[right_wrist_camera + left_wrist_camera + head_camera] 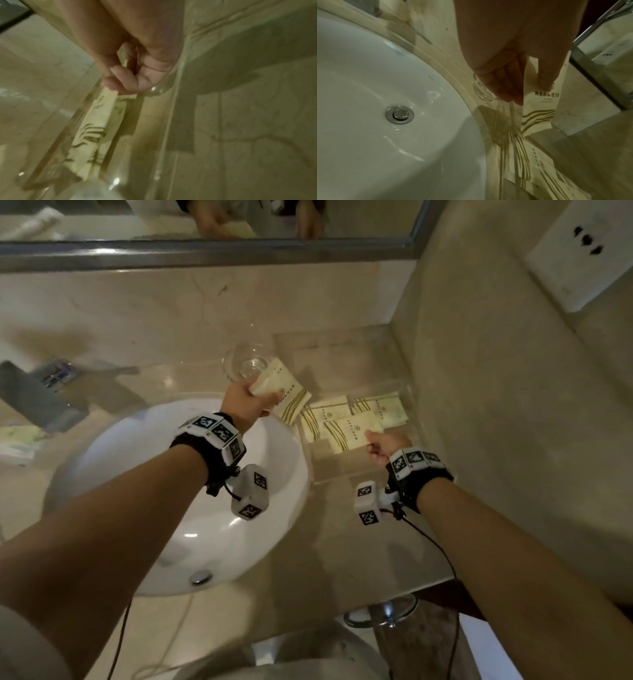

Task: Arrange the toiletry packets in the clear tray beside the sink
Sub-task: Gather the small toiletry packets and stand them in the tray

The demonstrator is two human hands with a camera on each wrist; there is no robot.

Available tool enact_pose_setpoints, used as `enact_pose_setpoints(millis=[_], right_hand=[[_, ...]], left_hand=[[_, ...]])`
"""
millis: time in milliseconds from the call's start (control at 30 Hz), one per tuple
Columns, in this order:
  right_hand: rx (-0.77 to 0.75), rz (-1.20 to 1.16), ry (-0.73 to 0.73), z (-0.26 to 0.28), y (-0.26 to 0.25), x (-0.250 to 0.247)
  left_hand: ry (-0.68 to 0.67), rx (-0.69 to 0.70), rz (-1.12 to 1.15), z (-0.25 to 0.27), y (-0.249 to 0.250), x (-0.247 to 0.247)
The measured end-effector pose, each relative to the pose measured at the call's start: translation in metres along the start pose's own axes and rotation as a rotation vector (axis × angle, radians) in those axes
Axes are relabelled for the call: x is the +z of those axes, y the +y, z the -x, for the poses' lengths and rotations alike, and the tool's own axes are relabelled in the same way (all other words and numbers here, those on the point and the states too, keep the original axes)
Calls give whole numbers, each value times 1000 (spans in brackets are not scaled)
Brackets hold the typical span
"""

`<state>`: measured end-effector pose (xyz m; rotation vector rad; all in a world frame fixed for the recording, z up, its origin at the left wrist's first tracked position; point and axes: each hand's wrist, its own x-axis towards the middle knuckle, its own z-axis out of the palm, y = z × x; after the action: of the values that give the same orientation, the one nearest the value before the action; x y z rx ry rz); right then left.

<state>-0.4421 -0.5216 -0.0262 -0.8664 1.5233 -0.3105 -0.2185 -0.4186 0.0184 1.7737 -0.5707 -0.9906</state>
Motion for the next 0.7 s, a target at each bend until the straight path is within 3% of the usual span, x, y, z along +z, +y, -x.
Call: enact_pose_setpoints(millis=[467, 700], right_hand=[[-47, -184, -28, -16, -13, 50], [-127, -65, -28, -13, -11, 51]], left_hand=[[101, -58, 8, -3, -18, -12], [17, -110, 68, 2, -11, -8]])
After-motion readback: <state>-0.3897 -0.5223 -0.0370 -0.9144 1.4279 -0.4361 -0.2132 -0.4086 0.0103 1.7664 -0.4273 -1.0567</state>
